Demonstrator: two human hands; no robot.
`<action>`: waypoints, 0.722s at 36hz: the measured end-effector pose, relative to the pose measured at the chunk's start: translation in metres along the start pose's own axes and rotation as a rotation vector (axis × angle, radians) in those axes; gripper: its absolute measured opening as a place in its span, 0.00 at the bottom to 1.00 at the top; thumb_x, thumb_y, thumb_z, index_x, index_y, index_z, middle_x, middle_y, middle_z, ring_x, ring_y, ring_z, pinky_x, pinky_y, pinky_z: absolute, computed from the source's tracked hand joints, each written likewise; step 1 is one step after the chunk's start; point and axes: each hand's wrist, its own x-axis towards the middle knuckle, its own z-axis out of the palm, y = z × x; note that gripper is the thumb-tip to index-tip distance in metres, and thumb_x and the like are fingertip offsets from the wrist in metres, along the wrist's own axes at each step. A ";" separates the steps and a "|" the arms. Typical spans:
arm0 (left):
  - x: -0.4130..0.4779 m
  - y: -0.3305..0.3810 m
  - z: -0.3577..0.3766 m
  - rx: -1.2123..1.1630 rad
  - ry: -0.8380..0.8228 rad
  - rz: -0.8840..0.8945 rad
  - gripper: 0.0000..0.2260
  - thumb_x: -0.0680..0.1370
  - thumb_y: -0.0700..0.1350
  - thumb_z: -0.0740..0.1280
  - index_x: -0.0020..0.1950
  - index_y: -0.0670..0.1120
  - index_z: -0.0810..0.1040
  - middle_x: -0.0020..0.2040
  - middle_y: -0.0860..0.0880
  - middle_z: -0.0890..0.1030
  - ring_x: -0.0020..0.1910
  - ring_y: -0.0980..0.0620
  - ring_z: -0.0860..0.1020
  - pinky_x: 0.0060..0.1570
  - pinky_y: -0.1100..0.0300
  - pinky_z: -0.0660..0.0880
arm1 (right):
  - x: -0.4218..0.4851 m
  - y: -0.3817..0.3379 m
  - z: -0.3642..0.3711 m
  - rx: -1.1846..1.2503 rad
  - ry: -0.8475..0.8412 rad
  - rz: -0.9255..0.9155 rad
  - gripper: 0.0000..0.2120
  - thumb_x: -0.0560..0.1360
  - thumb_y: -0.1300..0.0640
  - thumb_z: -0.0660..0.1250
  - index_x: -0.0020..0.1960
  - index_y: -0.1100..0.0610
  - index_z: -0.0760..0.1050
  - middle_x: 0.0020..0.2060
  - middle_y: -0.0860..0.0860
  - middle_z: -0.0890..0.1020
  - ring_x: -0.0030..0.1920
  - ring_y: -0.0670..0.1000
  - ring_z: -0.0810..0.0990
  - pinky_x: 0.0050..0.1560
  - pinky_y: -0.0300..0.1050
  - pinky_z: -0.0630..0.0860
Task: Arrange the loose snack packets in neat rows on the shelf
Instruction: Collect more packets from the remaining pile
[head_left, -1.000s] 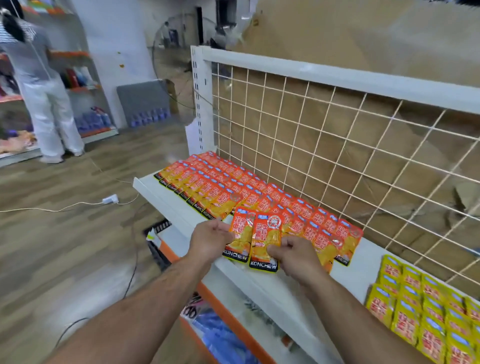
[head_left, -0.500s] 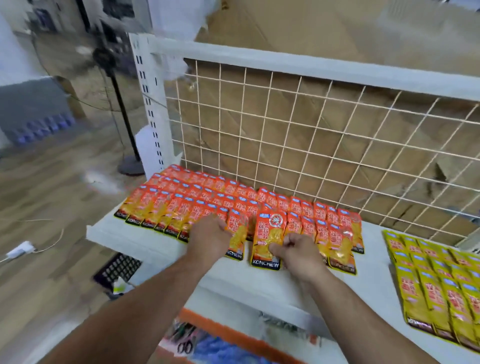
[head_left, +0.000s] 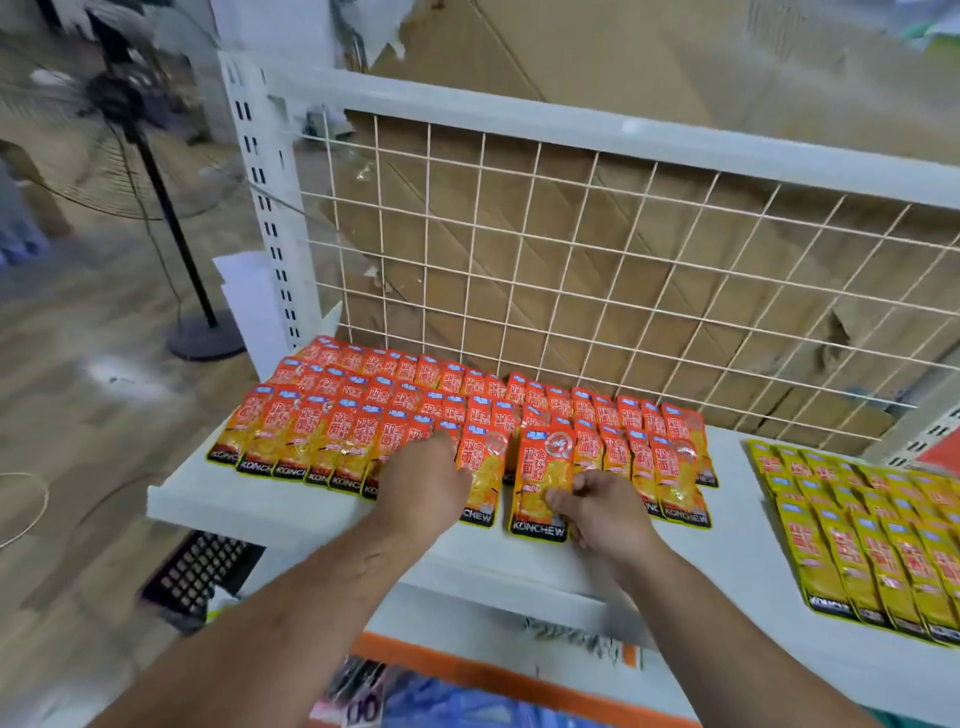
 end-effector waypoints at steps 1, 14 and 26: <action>0.000 0.000 -0.001 0.001 -0.001 0.008 0.11 0.78 0.50 0.67 0.42 0.48 0.69 0.30 0.55 0.67 0.33 0.51 0.70 0.26 0.58 0.59 | 0.000 0.000 0.001 -0.001 -0.001 0.010 0.18 0.75 0.63 0.73 0.36 0.55 0.64 0.26 0.55 0.71 0.20 0.47 0.67 0.32 0.44 0.61; -0.002 0.002 -0.004 0.110 -0.034 0.052 0.11 0.78 0.54 0.65 0.47 0.48 0.69 0.35 0.52 0.71 0.38 0.48 0.77 0.33 0.59 0.67 | 0.007 -0.011 0.021 -0.032 -0.054 0.080 0.15 0.75 0.62 0.72 0.40 0.56 0.65 0.23 0.53 0.76 0.24 0.51 0.63 0.27 0.44 0.62; 0.001 0.004 -0.005 0.137 -0.014 0.065 0.13 0.78 0.58 0.61 0.45 0.49 0.68 0.37 0.51 0.76 0.38 0.47 0.78 0.34 0.59 0.67 | 0.018 -0.013 0.020 -0.104 -0.069 0.073 0.14 0.74 0.62 0.74 0.40 0.58 0.68 0.22 0.52 0.72 0.21 0.50 0.65 0.23 0.39 0.62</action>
